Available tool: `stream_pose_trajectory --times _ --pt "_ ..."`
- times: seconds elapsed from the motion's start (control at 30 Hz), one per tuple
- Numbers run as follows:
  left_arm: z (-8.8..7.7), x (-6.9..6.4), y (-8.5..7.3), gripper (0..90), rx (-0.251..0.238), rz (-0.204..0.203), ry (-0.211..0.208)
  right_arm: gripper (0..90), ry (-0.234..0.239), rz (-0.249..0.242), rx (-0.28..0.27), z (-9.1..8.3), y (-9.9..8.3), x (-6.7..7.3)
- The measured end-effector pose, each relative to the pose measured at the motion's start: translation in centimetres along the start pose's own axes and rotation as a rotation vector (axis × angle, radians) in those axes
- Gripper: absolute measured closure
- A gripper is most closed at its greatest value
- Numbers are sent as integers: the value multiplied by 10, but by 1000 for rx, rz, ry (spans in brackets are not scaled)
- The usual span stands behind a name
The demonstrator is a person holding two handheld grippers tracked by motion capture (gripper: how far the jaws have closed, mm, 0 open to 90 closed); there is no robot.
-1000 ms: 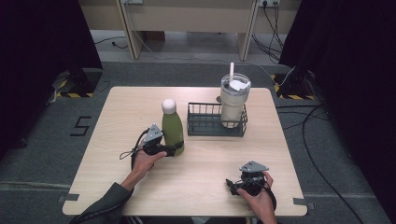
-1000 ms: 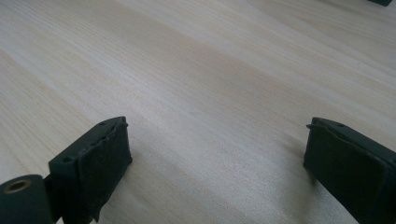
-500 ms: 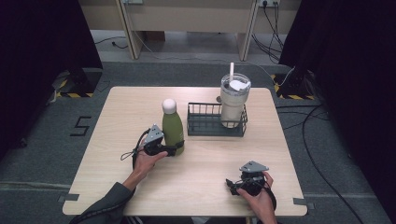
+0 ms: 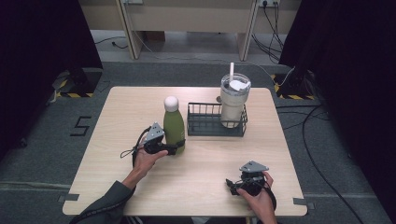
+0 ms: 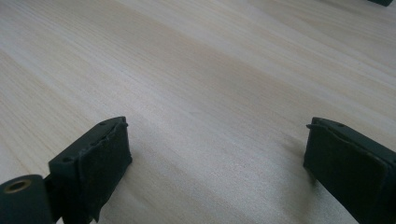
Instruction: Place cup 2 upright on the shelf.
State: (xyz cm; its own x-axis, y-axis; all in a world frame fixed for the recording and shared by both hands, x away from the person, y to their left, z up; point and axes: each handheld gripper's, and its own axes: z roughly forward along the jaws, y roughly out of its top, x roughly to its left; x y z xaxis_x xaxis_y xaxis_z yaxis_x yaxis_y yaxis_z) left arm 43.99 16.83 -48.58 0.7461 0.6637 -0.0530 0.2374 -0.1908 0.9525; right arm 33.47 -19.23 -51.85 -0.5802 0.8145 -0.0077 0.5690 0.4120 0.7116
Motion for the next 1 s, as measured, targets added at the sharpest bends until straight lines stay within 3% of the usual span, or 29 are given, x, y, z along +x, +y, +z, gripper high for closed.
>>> stream_pose_trajectory --times 0.43,1.0 --pt "-4 -3 33 202 -23 13 -18 74 0 0 0 0 0 0" --pt "9 -8 73 203 -29 52 -32 73 0 -1 1 0 0 0"
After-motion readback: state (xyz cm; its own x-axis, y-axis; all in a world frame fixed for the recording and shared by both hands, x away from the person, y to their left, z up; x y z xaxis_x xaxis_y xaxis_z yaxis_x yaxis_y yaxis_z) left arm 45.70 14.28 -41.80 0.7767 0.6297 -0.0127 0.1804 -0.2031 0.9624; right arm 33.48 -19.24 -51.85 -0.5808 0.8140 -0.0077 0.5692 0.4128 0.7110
